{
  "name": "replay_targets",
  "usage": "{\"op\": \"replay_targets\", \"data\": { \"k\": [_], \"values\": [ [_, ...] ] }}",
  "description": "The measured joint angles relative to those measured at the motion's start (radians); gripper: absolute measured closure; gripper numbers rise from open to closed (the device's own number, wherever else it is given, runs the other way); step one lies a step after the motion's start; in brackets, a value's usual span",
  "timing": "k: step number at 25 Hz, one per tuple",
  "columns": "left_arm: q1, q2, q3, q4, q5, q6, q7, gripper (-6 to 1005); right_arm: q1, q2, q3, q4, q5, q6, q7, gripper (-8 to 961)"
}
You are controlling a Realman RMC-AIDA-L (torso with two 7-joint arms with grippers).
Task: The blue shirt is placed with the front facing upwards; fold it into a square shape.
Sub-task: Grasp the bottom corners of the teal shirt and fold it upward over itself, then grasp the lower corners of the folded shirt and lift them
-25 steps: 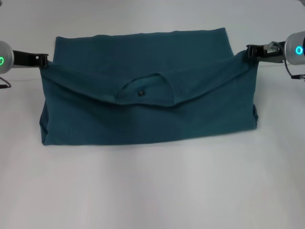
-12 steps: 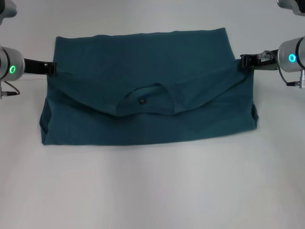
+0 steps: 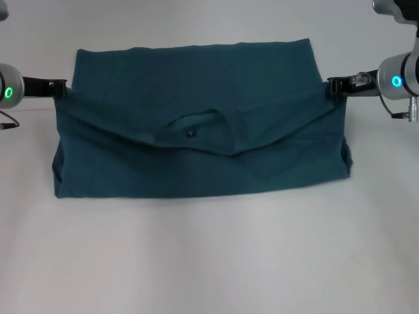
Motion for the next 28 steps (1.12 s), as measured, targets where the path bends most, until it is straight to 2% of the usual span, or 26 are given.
{"op": "replay_targets", "data": {
  "k": [5,10,13,16,20,22,25,27,28],
  "values": [
    [-0.006,-0.006,0.005,-0.005,0.024,-0.001,0.009,977,0.003,0.000,-0.001,0.001,-0.001,0.002,0.000,859],
    [-0.001,-0.034,0.008,0.007,0.024,-0.004,0.083,969,0.004,0.002,-0.002,0.003,-0.001,0.003,0.001,851],
    [-0.002,-0.042,0.007,0.008,0.024,-0.003,0.102,964,0.003,0.000,-0.002,0.007,-0.001,-0.004,0.001,846],
    [-0.002,-0.041,0.002,0.009,0.025,0.002,0.077,959,-0.004,-0.010,0.003,0.007,-0.001,-0.004,0.003,841],
    [0.004,-0.028,-0.001,0.021,0.043,0.011,-0.025,953,-0.007,-0.026,0.013,0.007,-0.001,-0.007,0.006,834],
    [0.015,-0.025,-0.002,0.038,0.053,0.018,-0.068,879,-0.008,-0.030,0.017,0.005,-0.001,-0.015,0.007,831],
    [0.048,-0.036,-0.005,0.103,0.053,0.042,-0.094,769,-0.010,-0.037,0.026,-0.005,0.005,-0.048,0.007,707],
    [0.059,-0.042,-0.007,0.126,0.051,0.052,-0.096,611,-0.016,-0.039,0.049,-0.023,0.010,-0.087,0.003,625],
    [0.082,-0.059,-0.024,0.185,0.047,0.089,-0.101,532,-0.023,-0.039,0.069,-0.038,0.019,-0.113,-0.005,539]
  ]
}}
